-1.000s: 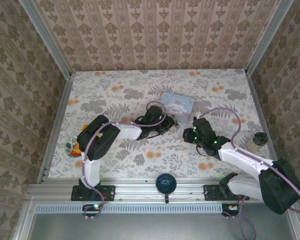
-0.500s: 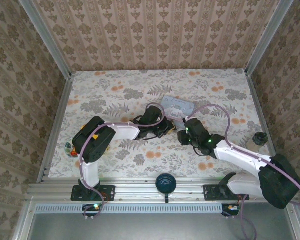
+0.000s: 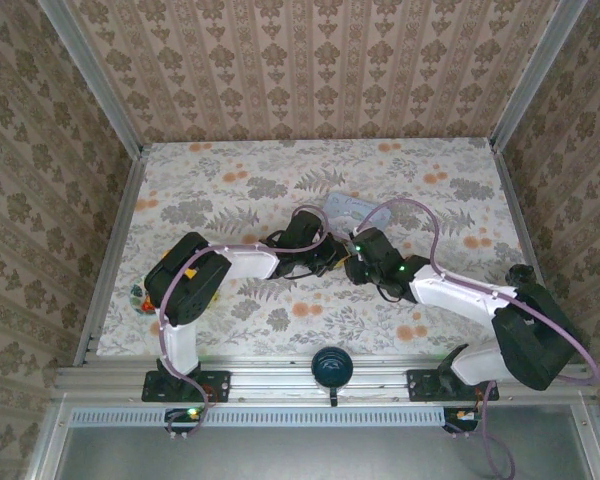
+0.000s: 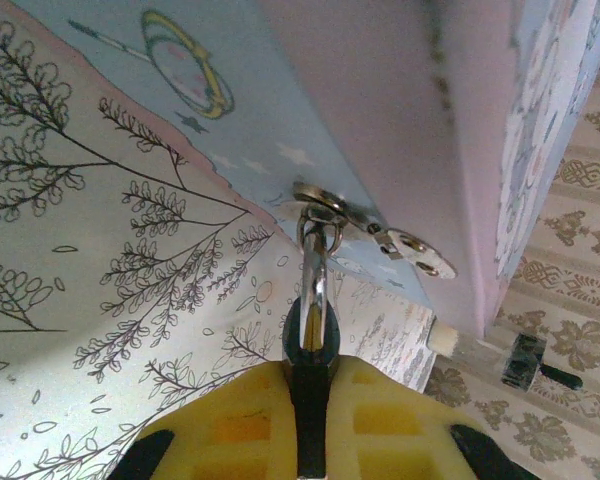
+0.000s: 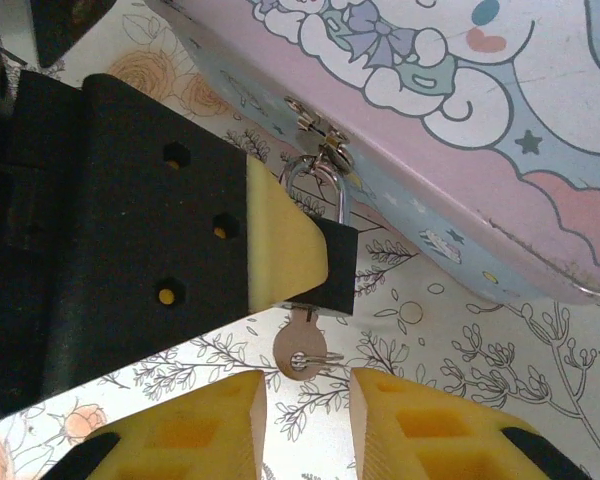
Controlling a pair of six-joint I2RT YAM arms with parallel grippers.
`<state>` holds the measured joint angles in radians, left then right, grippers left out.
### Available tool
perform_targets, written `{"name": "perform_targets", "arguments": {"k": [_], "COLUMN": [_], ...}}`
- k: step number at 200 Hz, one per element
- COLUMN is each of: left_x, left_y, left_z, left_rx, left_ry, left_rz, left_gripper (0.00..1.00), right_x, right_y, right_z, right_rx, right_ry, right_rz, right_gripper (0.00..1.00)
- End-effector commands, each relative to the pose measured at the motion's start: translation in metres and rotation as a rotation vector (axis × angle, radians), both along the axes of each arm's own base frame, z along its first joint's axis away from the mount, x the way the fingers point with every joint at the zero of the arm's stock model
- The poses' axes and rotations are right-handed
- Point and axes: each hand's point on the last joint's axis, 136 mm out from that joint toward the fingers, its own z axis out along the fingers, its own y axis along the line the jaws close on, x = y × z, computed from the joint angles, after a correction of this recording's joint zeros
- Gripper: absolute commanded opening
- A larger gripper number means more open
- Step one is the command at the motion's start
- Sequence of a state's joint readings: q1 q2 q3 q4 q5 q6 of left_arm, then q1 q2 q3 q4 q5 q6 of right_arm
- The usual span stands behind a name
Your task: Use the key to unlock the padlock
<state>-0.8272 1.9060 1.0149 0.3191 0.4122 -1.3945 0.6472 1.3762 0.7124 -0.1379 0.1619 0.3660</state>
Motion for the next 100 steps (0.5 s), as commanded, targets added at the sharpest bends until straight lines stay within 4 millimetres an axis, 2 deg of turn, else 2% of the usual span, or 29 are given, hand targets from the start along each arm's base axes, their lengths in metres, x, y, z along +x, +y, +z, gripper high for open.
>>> {"name": "perform_targets", "arguments": {"k": [1,100], "left_x": [-0.0134,-0.0129], "left_y": [0.0043,0.0025], "left_z": [-0.0166,-0.0142], "left_rx": [0.036,0.027], "left_ry": [0.102,0.104], "left_rz": [-0.021,-0.03], "left_gripper": [0.0,0.0], "right_x": [0.0042,0.0092], "right_y": [-0.0032,0.0046], "right_z": [-0.0048,-0.012], "right_rx": [-0.076,-0.178], "right_ry": [0.001,-0.022], "right_rz": [0.002,0.051], "right_gripper": [0.29,0.28]}}
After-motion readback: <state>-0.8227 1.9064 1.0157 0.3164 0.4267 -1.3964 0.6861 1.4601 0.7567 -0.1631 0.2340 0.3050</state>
